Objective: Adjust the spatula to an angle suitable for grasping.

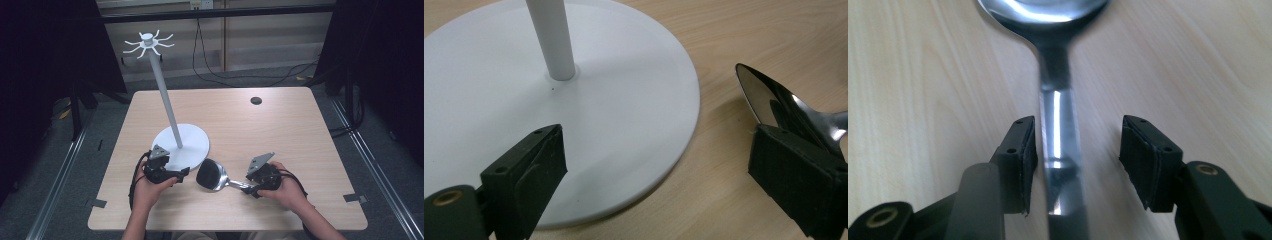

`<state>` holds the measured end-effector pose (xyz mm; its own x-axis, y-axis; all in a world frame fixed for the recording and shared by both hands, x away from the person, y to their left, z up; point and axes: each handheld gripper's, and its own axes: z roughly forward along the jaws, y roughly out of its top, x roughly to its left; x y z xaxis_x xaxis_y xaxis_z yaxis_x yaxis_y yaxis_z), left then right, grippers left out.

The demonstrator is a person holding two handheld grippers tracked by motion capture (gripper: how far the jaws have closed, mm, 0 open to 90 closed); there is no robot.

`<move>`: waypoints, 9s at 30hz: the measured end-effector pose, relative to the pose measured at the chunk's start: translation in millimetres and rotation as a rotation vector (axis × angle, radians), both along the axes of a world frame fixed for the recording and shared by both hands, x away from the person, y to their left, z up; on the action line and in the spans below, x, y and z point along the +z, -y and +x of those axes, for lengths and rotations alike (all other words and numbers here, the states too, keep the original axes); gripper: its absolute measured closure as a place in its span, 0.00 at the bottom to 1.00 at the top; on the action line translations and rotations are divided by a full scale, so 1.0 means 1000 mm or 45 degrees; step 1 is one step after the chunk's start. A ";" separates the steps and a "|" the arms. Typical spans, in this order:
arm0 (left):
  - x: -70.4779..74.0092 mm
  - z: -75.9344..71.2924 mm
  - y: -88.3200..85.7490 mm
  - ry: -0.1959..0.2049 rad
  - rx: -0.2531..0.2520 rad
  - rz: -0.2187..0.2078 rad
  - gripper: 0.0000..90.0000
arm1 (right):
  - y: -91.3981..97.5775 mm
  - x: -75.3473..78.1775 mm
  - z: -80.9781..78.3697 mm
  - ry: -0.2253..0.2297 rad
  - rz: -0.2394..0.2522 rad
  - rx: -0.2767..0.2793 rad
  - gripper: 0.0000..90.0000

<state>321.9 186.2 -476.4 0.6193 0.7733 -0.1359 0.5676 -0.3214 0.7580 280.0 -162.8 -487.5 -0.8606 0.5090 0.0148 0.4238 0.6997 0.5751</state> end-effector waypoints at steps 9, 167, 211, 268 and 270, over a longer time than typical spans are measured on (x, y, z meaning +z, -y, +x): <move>0.001 0.003 0.005 0.005 -0.012 -0.005 0.09 | 0.023 0.001 0.002 0.004 -0.024 -0.075 0.50; 0.006 0.017 0.149 -0.260 -0.640 0.475 0.44 | 0.067 0.009 -0.014 0.051 0.247 -0.618 0.14; 0.040 0.019 0.122 -0.124 -0.576 0.373 0.84 | 0.074 0.006 -0.011 0.037 0.288 -0.646 0.08; 0.102 -0.010 0.022 0.261 -0.230 -0.112 0.84 | 0.050 0.005 0.002 0.012 0.295 -0.555 0.05; 0.103 -0.010 0.020 0.275 -0.220 -0.123 0.84 | 0.050 0.005 0.001 0.009 0.291 -0.554 0.05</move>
<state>311.8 166.1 -372.9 0.7634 0.6437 -0.0544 0.3326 -0.3195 0.8873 281.5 -212.4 -482.2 -0.5696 0.8056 0.1631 0.6442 0.3143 0.6973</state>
